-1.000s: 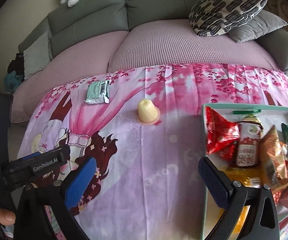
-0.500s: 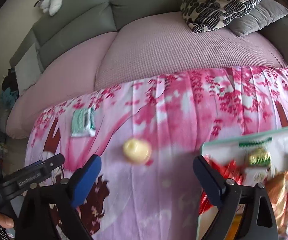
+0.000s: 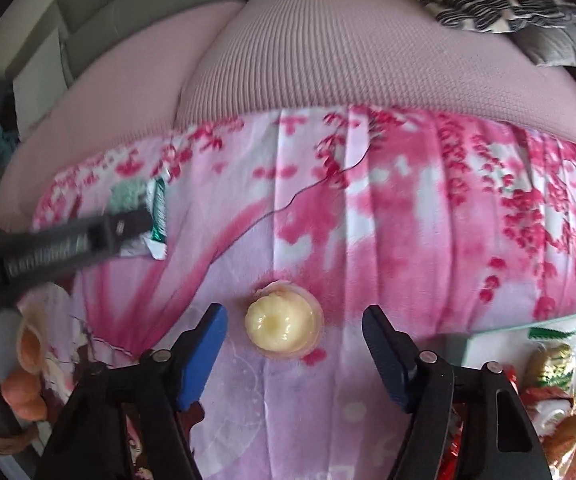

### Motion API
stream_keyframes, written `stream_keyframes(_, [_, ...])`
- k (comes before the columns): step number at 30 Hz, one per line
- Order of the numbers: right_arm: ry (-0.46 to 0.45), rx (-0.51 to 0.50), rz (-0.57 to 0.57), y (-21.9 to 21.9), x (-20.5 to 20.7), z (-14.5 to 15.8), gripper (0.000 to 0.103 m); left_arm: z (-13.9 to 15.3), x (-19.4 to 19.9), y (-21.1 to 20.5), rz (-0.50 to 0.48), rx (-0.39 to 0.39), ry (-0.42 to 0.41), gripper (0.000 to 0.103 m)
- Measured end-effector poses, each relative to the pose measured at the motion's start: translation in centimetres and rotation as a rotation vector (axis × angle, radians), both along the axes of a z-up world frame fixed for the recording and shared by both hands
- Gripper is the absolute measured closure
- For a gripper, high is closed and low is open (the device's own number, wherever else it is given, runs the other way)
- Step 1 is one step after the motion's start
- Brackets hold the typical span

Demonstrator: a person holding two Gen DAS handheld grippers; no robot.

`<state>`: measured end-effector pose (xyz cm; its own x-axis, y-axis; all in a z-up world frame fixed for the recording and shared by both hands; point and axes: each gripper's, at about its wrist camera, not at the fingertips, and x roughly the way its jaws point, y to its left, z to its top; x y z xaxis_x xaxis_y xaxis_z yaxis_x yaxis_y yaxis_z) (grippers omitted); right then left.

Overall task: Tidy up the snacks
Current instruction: 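Grasp the green-wrapped packet with the left tool while the right tool grasps the pudding cup, then carry the green packet and pudding cup into the tray and release both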

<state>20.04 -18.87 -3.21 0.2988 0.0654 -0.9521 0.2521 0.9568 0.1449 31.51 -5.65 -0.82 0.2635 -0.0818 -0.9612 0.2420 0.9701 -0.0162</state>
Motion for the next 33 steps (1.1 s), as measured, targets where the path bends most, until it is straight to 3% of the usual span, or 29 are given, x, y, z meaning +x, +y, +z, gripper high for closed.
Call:
stream_keyframes(4, [0.028,-0.047,0.023,0.6,0.5,-1.2,0.034,-1.2,1.3,-1.0,-0.013,0.019,0.012,0.023])
stream_keyframes(8, [0.028,-0.094,0.041,1.1,0.7,-1.6,0.034,-2.3,1.7,-1.3,-0.012,0.043,0.019,0.04])
stream_keyframes(12, [0.018,-0.118,0.038,1.2,0.6,-1.7,0.041,-2.1,1.7,-1.5,-0.011,0.065,-0.001,0.051])
stream_keyframes(17, [0.004,-0.135,0.046,1.7,0.6,-1.8,0.053,-2.0,0.3,-1.5,-0.005,0.08,-0.014,0.052])
stream_keyframes(27, [-0.026,-0.109,0.036,1.6,-2.3,-0.8,0.054,-0.7,-5.3,0.3,0.064,0.008,-0.008,0.052])
stream_keyframes(33, [-0.072,-0.051,0.014,1.1,-6.2,0.9,0.054,2.0,-9.9,1.8,0.134,-0.066,-0.067,0.053])
